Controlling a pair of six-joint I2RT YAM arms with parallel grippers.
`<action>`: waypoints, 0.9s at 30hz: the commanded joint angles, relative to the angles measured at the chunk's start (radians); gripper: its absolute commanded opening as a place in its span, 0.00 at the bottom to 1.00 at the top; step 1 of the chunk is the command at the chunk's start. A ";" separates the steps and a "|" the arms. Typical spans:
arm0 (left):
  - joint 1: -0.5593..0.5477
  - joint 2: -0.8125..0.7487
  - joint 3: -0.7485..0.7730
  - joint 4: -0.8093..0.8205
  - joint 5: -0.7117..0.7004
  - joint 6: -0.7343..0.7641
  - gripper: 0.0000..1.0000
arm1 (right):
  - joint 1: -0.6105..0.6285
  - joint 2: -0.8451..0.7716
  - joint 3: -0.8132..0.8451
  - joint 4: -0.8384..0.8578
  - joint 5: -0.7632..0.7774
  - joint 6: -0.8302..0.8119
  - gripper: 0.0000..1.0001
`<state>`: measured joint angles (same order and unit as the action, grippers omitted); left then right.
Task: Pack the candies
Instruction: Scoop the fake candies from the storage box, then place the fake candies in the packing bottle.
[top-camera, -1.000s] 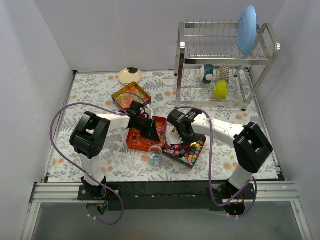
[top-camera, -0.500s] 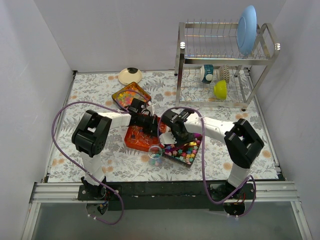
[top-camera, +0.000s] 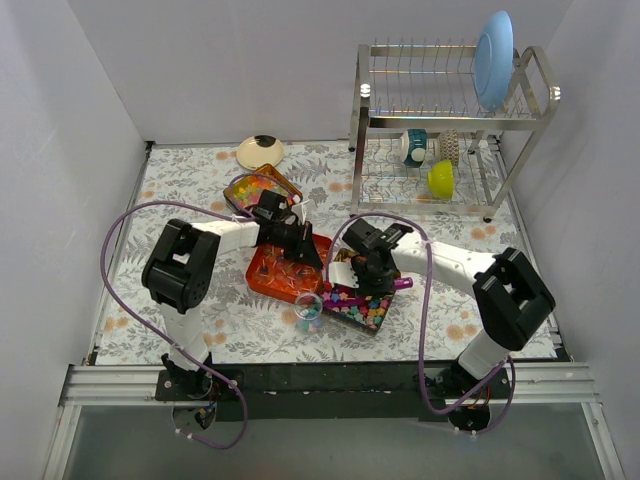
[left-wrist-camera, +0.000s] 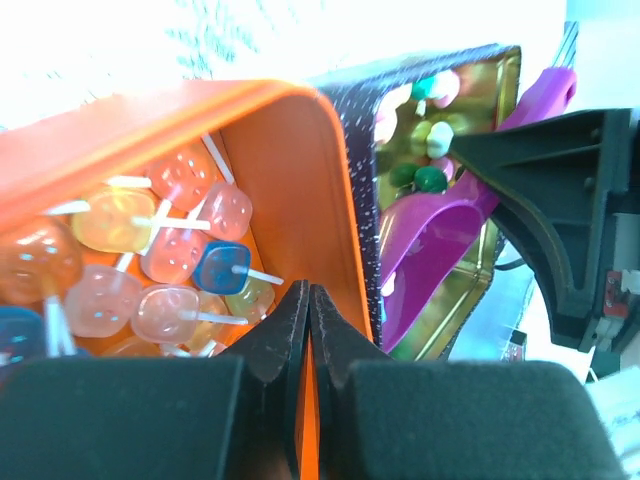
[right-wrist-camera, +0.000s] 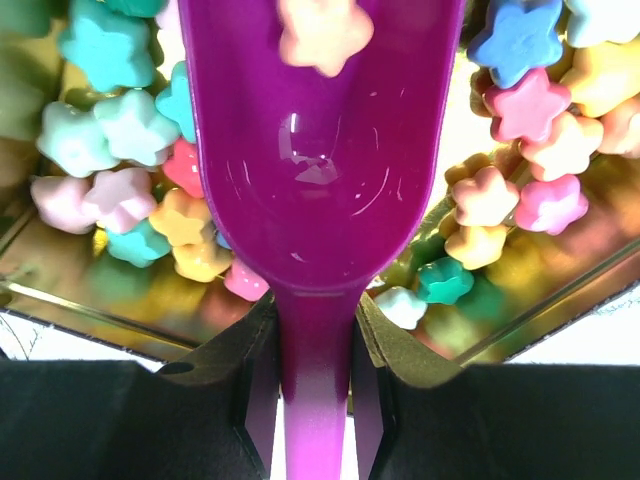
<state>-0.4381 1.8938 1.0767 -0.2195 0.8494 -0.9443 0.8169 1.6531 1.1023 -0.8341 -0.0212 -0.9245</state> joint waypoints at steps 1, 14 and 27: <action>0.041 -0.025 0.071 -0.044 0.037 0.041 0.00 | -0.028 -0.097 -0.096 0.108 -0.144 -0.040 0.01; 0.084 -0.073 0.290 -0.355 0.039 0.228 0.47 | -0.191 -0.252 -0.196 0.170 -0.399 -0.097 0.01; 0.206 -0.097 0.431 -0.477 -0.102 0.348 0.62 | -0.239 -0.440 -0.219 0.101 -0.401 -0.105 0.01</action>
<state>-0.2428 1.8721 1.4685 -0.6548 0.8104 -0.6506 0.5930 1.2850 0.8040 -0.6731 -0.4034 -1.0031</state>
